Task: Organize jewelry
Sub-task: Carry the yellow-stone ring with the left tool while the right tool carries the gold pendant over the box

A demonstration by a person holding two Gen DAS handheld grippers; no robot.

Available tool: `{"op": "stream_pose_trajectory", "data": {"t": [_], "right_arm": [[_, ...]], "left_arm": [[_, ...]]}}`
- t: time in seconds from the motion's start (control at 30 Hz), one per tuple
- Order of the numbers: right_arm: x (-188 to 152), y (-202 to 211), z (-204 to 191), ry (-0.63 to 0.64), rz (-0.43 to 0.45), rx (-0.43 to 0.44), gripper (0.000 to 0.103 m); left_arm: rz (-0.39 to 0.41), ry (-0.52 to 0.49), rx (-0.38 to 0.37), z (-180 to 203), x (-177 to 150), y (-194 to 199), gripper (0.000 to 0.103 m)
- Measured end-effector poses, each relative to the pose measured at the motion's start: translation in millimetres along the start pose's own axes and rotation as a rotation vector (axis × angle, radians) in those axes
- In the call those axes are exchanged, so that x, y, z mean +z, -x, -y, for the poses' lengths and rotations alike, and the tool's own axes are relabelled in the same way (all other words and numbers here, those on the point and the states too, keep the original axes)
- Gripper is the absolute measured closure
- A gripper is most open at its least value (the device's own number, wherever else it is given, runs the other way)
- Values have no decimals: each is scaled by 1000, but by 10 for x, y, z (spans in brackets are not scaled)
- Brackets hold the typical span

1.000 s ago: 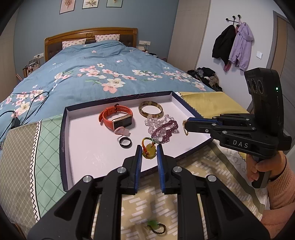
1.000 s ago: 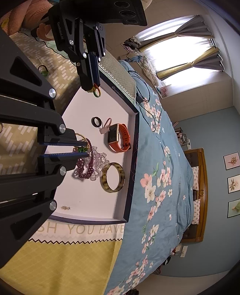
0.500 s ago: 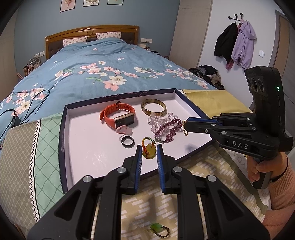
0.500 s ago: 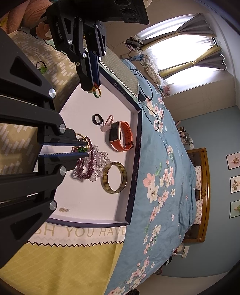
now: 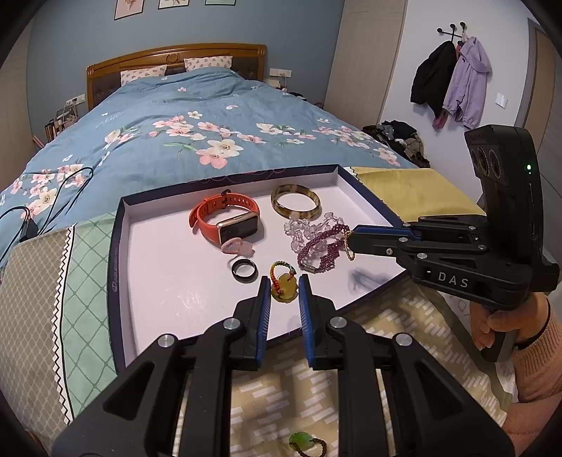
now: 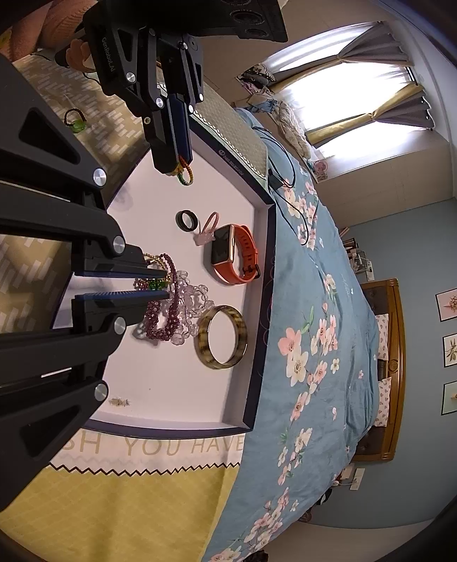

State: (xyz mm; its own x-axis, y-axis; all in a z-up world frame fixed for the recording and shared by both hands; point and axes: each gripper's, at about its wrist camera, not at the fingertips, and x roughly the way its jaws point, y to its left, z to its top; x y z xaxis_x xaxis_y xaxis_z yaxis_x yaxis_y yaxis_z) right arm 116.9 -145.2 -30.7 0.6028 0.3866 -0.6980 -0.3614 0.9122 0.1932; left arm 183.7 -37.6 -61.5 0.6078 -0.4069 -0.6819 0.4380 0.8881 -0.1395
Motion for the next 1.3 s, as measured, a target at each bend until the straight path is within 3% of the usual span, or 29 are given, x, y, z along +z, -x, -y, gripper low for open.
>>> {"op": "stream_pose_trajectory", "data": {"t": [1.3], "right_arm": [[20, -172, 19, -8, -46, -24, 96]], "left_arm": [[-75, 27, 23, -67, 7, -326, 87]]}}
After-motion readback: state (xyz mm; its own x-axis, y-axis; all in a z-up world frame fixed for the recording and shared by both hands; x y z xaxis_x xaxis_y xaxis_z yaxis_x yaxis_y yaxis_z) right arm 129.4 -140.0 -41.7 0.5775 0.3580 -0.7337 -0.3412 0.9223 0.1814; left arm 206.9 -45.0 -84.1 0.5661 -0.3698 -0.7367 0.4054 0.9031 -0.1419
